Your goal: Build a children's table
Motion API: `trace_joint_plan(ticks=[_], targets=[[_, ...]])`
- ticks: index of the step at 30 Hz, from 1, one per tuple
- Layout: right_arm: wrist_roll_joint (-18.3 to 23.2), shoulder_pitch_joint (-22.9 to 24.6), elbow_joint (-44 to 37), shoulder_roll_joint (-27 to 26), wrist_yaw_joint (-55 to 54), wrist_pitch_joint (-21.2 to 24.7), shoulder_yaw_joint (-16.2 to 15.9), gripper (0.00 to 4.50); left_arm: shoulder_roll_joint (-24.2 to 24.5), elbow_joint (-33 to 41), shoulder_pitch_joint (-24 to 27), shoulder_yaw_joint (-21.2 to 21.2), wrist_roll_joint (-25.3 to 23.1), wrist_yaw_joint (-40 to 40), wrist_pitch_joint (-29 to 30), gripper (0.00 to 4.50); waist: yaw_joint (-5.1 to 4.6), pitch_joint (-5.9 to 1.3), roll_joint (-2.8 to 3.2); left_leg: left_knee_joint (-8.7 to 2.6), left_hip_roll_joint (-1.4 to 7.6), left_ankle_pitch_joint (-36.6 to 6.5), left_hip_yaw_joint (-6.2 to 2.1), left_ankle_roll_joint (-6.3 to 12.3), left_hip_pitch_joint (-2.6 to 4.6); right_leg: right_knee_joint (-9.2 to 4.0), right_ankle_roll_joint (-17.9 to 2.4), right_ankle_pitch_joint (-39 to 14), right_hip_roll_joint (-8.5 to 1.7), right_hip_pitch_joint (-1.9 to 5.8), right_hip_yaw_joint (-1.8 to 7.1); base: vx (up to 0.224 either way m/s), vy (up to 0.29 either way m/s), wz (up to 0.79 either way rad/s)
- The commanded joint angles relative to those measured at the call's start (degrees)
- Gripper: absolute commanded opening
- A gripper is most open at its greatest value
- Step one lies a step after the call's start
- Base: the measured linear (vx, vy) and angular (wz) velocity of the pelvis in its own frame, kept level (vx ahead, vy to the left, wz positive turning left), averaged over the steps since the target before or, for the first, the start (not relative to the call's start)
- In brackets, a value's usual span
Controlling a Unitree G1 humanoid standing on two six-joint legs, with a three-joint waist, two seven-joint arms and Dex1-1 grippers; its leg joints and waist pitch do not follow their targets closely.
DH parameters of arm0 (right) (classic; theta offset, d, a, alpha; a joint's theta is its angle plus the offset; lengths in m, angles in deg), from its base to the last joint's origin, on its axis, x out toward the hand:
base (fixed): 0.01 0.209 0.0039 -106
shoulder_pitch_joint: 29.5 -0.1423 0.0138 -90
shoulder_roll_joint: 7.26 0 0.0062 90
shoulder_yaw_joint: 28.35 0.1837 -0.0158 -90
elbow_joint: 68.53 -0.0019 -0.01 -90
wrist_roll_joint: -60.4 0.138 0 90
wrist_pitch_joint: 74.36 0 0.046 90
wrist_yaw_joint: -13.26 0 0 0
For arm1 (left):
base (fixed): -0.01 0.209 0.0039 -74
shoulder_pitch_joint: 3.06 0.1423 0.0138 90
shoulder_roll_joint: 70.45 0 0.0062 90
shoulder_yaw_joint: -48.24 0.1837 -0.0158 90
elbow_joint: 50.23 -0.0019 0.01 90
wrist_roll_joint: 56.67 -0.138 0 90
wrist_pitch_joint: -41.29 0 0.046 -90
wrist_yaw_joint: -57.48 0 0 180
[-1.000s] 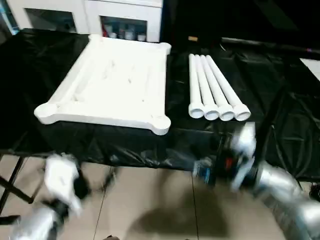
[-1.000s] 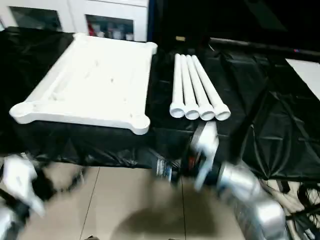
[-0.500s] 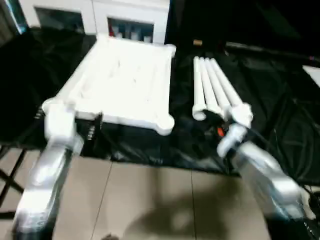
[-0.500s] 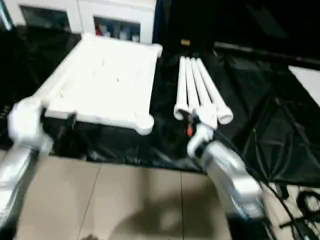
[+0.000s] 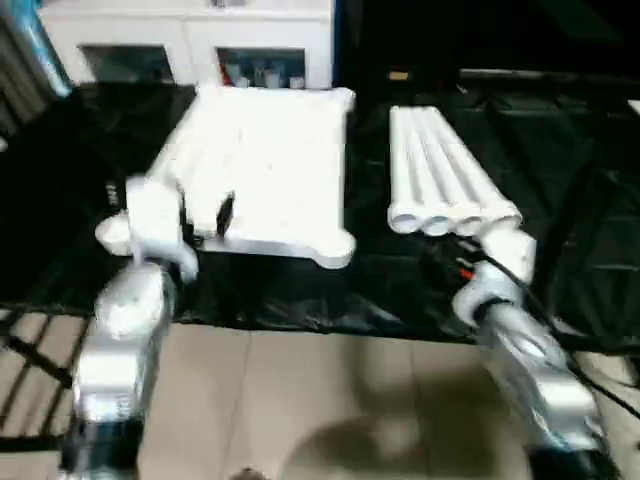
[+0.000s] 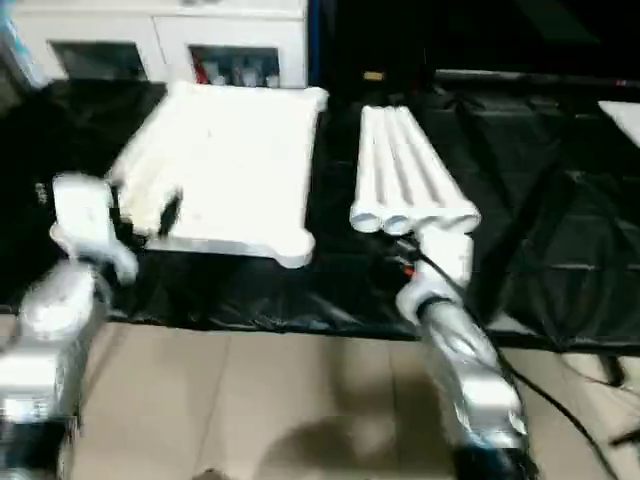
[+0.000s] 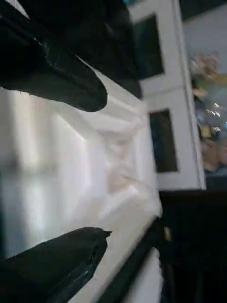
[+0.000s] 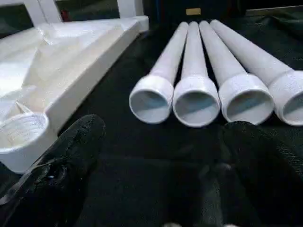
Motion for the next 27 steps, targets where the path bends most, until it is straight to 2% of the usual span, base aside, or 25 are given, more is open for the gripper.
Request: trace_joint_plan(ticks=[1,2,3,4,5,7,8,9,10,11,12,13,14,15,16,17,18,19,20,22,23,24,25,26,27], targets=[[0.88,-0.22,-3.12,-0.99,0.68,-0.21,-1.55,4.50,0.40,0.99,0.27,-0.93,-0.50,-0.77,0.06,4.40,0.84,-3.16,-0.21,-3.11,1.96,2.21,-1.27,8.00,-1.38,-6.53,-18.99,-12.14,-9.31,4.46,5.31,-0.035,0.186,0.03],[0.84,0.00,-4.22,-1.13,0.20,0.59,-1.64,4.50,0.35,0.75,0.71,-1.03,-0.77,-1.01,0.00,4.40,-0.63,-3.29,0.15,-6.25,0.87,4.81,0.68,13.33,1.39,-4.20,-15.76,-12.76,-2.82,2.26,1.60,-0.035,0.186,0.03],[0.61,-0.03,-5.28,-2.18,0.39,0.64,-1.57,4.50,0.08,0.47,0.81,-0.85,-1.16,-0.96,-0.53,4.40,-2.47,-3.37,0.01,-6.75,0.38,5.83,0.87,20.30,4.68,-1.94,-12.72,-11.86,0.79,-0.65,-0.96,-0.022,0.217,0.11],[0.37,-0.10,-5.47,-2.56,0.37,0.60,-1.57,4.50,0.12,0.37,0.81,-0.58,-1.73,-1.16,-0.84,4.40,-2.89,-3.21,0.03,-7.07,0.92,5.66,0.62,22.18,5.02,-0.92,-11.42,-11.45,1.52,-1.35,-1.77,-0.034,0.223,0.23],[-0.92,-0.71,-4.99,-3.08,0.66,-0.57,-2.07,4.50,0.48,0.10,0.69,0.82,-3.18,-0.65,-2.60,4.40,-3.44,-2.60,0.48,-8.78,1.31,2.34,1.33,22.12,4.06,0.43,-9.21,-11.06,2.47,-1.72,-3.12,-0.034,0.223,0.23],[-1.57,-1.17,-4.34,-2.93,1.28,-1.05,-2.73,4.50,0.60,0.34,0.80,1.55,-3.66,-0.55,-1.55,4.40,-3.51,-2.46,0.41,-10.22,2.72,-5.67,1.24,14.40,3.20,0.87,-7.80,-9.02,1.51,-0.93,-3.06,-0.062,0.164,0.21],[-1.83,-1.55,-3.96,-2.84,1.81,-1.34,-3.42,4.50,-0.01,0.73,0.97,1.52,-3.22,-0.66,-1.52,4.40,-3.34,-2.34,-0.39,-10.68,3.45,-14.48,1.30,4.37,2.91,-0.99,-7.71,-8.34,-0.23,-0.21,-1.55,-0.069,0.137,0.19],[-1.82,-1.69,-3.86,-2.69,1.94,-1.47,-3.85,4.50,-0.33,0.99,1.11,1.50,-3.01,-0.75,-1.56,4.40,-3.11,-2.41,-0.17,-10.98,3.62,-19.62,0.99,-2.35,3.44,-1.47,-7.25,-8.70,-0.45,-0.35,-0.86,-0.079,0.091,0.25],[-1.04,-1.98,-3.66,-2.72,2.29,-1.28,-3.98,4.50,-0.74,1.35,1.18,1.65,-3.32,-1.36,-1.64,4.40,-3.96,-2.51,-0.24,-12.45,5.66,-26.33,-0.98,-12.16,4.40,-0.77,-5.73,-6.34,0.79,-0.45,-1.47,-0.076,0.041,0.17],[-0.04,-2.29,-3.43,-2.87,2.63,-0.79,-3.81,4.50,-1.02,1.79,1.36,2.10,-4.23,-2.17,-1.57,4.40,-4.29,-2.65,0.24,-14.53,8.24,-27.62,-2.66,-14.39,4.19,0.98,-3.56,-3.89,0.91,-0.11,-2.34,-0.076,0.041,0.17],[0.06,-2.34,-3.40,-2.91,2.67,-0.73,-3.76,4.50,-1.06,1.85,1.40,2.19,-4.38,-2.28,-1.56,4.40,-4.34,-2.54,0.56,-15.60,9.40,-27.52,-3.04,-14.24,3.92,1.91,-2.80,-3.34,0.91,-0.18,-2.66,-0.069,-0.031,0.06],[0.66,-2.69,-3.14,-3.21,3.00,0.15,-3.34,4.50,-1.88,2.24,1.54,1.67,-3.55,-2.64,-0.54,4.40,-4.36,-2.53,0.14,-16.04,10.71,-27.39,-2.80,-11.33,3.63,3.09,-1.82,-3.83,0.52,0.10,-2.92,-0.056,-0.109,0.05],[0.68,-2.88,-2.97,-3.28,3.25,0.26,-3.17,4.50,-1.76,2.35,1.49,1.78,-4.11,-2.88,-0.08,4.40,-4.16,-2.75,-0.65,-15.25,10.37,-26.33,-2.25,-6.78,4.24,2.39,-1.99,-4.42,-0.68,0.13,-2.08,-0.076,-0.211,0.10],[0.36,-3.40,-2.37,-3.42,3.16,0.33,-2.83,4.50,-1.57,2.28,1.38,1.80,-4.09,-2.22,-0.45,4.40,-3.64,-2.94,-1.99,-12.89,7.28,-24.31,-0.68,-2.65,3.93,-0.73,-3.16,-5.57,-2.29,0.82,-0.13,-0.043,-0.175,0.08],[0.36,-3.54,-2.19,-3.46,3.16,0.44,-2.76,4.50,-1.58,2.27,1.35,1.70,-4.06,-2.24,-0.43,4.40,-3.75,-3.05,-3.33,-10.63,4.08,-23.20,0.93,-1.91,2.72,-2.94,-4.86,-6.86,-3.42,1.48,1.20,-0.051,-0.184,-0.07],[0.30,-3.92,-1.69,-3.46,3.37,0.54,-2.71,4.50,-1.58,2.19,1.26,1.39,-3.93,-2.29,-0.51,4.40,-1.64,-2.38,-4.82,-4.13,-0.47,-12.41,2.86,-1.21,0.75,-8.17,-1.97,-30.01,-8.26,1.90,2.46,-0.031,-0.081,-0.12],[0.35,-4.11,-1.52,-3.47,3.67,0.53,-2.72,4.50,-1.30,2.17,1.15,1.48,-4.17,-2.15,-0.49,4.40,-0.79,-2.28,-5.27,-3.23,0.28,-6.60,2.17,-0.89,0.80,-9.19,1.50,-40.37,-9.53,1.62,3.66,-0.053,-0.143,-0.25],[0.41,-4.25,-1.39,-3.47,3.91,0.52,-2.73,4.50,-1.05,2.16,1.06,1.57,-4.37,-2.01,-0.48,4.40,-0.14,-2.30,-5.36,-4.05,0.71,-1.32,1.16,-1.41,-1.33,-8.05,4.78,-46.41,-9.02,3.04,3.38,-0.034,-0.096,-0.37],[-0.54,-4.47,-1.18,-2.98,4.68,-0.03,-3.69,4.50,-0.51,2.24,0.93,1.85,-4.93,-1.75,-0.62,4.40,0.08,-2.61,-4.35,-7.22,1.50,-1.92,0.82,-3.92,-1.56,-6.71,3.74,-39.50,-6.04,3.24,1.31,-0.034,-0.096,-0.37],[-1.55,-4.56,-1.12,-2.43,5.49,-0.13,-5.13,4.50,-0.20,2.46,0.90,1.90,-5.23,-1.72,-0.30,4.40,-0.68,-3.00,-3.44,-9.27,2.60,-8.75,0.26,-5.19,-0.19,-5.19,0.17,-24.67,-3.22,2.78,-0.30,-0.011,-0.027,-0.15],[-1.55,-4.56,-1.12,-2.43,5.49,-0.13,-5.13,4.50,-0.20,2.46,0.90,1.90,-5.23,-1.72,-0.30,4.40,-0.86,-3.02,-3.30,-9.63,3.17,-13.78,0.18,-5.56,1.05,-4.83,-1.98,-20.68,-3.11,2.57,-0.24,0.000,0.000,0.00],[-2.20,-4.42,-0.96,-2.50,6.08,-0.43,-6.49,4.50,-0.27,3.16,1.27,1.74,-5.14,-1.74,0.39,4.40,-0.52,-2.26,-4.30,-10.88,1.55,-19.78,-1.59,-3.21,-1.66,-4.54,-3.54,-23.83,-4.68,5.19,-2.71,0.000,0.000,0.00],[-2.25,-4.20,-0.99,-2.88,6.41,-0.27,-7.22,4.50,-0.21,3.98,1.84,1.68,-5.37,-1.77,0.91,4.40,-0.80,-1.52,-3.92,-11.53,1.24,-25.00,-1.71,-2.71,-1.54,-5.62,-2.43,-32.42,-4.73,5.21,-3.72,-0.002,0.006,0.19],[-2.25,-4.20,-0.99,-2.88,6.41,-0.27,-7.22,4.50,-0.21,3.98,1.84,1.68,-5.37,-1.77,0.91,4.40,-1.15,-1.95,-4.11,-9.66,0.44,-26.64,-1.96,-1.52,-1.06,-7.13,-2.49,-42.19,-6.67,6.56,-4.44,0.029,0.006,0.42],[-2.03,-4.03,-1.04,-3.32,6.56,0.15,-7.49,4.50,-0.27,5.11,2.63,1.69,-5.08,-1.41,1.34,4.40,-1.09,-1.41,-3.55,-7.78,0.30,-25.17,-1.26,-0.30,-0.32,-9.65,-3.64,-48.52,-8.12,7.73,-5.79,0.029,0.006,0.42]])
